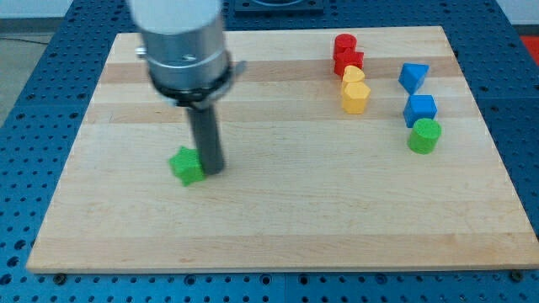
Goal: Place the green circle below the yellow hexagon
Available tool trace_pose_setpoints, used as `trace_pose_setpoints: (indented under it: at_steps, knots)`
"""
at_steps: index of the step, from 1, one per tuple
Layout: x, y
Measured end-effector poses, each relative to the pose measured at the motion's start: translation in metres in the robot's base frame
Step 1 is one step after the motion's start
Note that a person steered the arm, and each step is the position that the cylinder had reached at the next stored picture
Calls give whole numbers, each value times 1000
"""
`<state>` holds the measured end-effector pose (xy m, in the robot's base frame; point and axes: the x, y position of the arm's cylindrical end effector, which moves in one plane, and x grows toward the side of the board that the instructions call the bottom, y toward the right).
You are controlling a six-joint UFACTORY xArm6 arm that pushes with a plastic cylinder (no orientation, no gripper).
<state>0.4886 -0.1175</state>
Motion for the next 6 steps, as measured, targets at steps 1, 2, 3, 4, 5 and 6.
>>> trace_pose_setpoints:
  at_steps: [1,2,3,4,5,6]
  knots:
    - [2,-30]
    - [8,26]
    - [23,146]
    - [31,260]
    - [20,351]
    - [-25,369]
